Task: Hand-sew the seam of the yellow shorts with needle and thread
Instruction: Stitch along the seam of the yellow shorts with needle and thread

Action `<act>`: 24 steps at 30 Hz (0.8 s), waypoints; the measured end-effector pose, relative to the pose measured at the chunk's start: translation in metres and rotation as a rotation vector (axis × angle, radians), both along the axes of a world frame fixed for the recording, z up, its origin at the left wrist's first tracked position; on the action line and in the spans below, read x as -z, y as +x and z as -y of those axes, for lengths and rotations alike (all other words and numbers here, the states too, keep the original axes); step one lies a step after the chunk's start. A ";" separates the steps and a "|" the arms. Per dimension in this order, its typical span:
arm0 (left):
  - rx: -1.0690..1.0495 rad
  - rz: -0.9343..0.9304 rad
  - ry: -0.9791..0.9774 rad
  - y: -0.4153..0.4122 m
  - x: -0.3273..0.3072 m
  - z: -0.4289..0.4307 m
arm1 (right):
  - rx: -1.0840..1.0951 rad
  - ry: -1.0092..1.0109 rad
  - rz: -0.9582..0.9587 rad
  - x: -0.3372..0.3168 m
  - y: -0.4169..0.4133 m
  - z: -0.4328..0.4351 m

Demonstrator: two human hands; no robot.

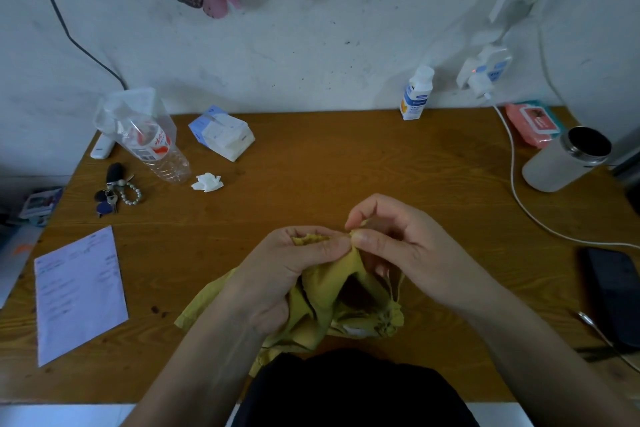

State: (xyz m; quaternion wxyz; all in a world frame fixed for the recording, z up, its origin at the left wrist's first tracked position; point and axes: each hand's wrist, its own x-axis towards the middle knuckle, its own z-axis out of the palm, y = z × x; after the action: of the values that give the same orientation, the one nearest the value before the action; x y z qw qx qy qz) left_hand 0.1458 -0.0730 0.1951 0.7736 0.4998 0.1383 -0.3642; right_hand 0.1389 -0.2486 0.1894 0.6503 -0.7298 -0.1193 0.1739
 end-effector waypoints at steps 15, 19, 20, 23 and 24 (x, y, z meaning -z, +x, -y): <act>0.000 0.065 0.055 0.000 -0.003 0.005 | 0.231 -0.409 0.615 -0.007 -0.007 -0.006; 0.011 0.062 0.106 0.000 -0.002 0.009 | 0.286 -0.382 0.763 -0.003 -0.008 -0.015; 0.008 0.061 0.118 0.000 -0.002 0.010 | 0.310 -0.349 0.778 -0.002 -0.008 -0.017; -0.014 0.080 0.123 0.001 -0.002 0.006 | 0.325 -0.322 0.748 0.002 -0.007 -0.017; -0.020 0.081 0.121 0.002 -0.002 0.005 | 0.308 -0.354 0.733 0.003 -0.006 -0.016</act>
State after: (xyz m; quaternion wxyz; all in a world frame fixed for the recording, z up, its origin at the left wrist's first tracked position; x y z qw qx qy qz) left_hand 0.1476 -0.0784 0.1971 0.7507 0.5584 0.1336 -0.3269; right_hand 0.1331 -0.2326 0.1859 0.4483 -0.8527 -0.2004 -0.1781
